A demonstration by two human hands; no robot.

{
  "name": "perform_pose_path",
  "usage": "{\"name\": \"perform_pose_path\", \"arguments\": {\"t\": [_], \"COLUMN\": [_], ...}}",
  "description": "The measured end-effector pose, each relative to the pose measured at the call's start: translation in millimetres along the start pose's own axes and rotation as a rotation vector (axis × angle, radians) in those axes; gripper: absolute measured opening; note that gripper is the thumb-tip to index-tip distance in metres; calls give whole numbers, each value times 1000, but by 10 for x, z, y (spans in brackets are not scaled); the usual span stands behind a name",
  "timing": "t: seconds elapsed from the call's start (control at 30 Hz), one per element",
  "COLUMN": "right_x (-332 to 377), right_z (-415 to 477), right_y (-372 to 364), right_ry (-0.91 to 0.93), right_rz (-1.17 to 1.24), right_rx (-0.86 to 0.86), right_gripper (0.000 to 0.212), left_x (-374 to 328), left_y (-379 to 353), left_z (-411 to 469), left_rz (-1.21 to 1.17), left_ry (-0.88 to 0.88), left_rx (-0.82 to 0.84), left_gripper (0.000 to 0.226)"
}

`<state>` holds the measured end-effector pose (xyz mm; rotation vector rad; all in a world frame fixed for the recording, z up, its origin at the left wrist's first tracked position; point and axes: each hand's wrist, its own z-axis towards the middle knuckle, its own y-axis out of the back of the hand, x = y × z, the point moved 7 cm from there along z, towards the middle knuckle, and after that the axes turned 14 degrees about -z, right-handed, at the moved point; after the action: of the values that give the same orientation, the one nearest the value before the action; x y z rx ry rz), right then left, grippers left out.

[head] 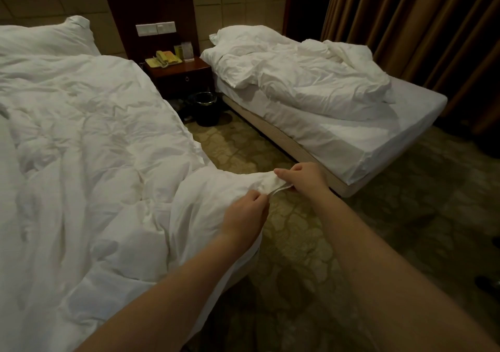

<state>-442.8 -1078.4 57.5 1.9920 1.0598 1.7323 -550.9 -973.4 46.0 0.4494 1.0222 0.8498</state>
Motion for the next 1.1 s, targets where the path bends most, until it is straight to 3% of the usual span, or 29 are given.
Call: {"name": "perform_pose_path", "arguments": {"t": [0.4,0.5,0.57,0.7,0.83,0.97,1.07,1.1], "right_x": [25,-42,-125,-95,72,156,292,350], "right_z": [-27,-64,-162,-487,-458,-396,-337,-334], "right_y": [52,-45,-282,-689,-794,-834,-799,-789], "right_ry": [15,-58,-194,-269,-285,-395,-266,-238], "right_rz": [117,492,720,370,130,243,308,359], "right_rx": [4,-11,135,458,346,213,147,132], "right_gripper": [28,11,35,59,49,29,27,26], "left_x": [6,27,71,174,228,306,172,138], "left_y": [7,61,99,131,160,233,348,378], "left_z": [86,150,176,143,27,-4,-6,-18], "left_rz": [-53,-72,-85,-180,-366,-353,-250,-212], "left_ry": [67,139,206,323,392,424,204,138], "left_rx": [4,2,-5,-31,-97,-124,-195,-209], "left_gripper": [11,13,17,14,10,16,4,10]}}
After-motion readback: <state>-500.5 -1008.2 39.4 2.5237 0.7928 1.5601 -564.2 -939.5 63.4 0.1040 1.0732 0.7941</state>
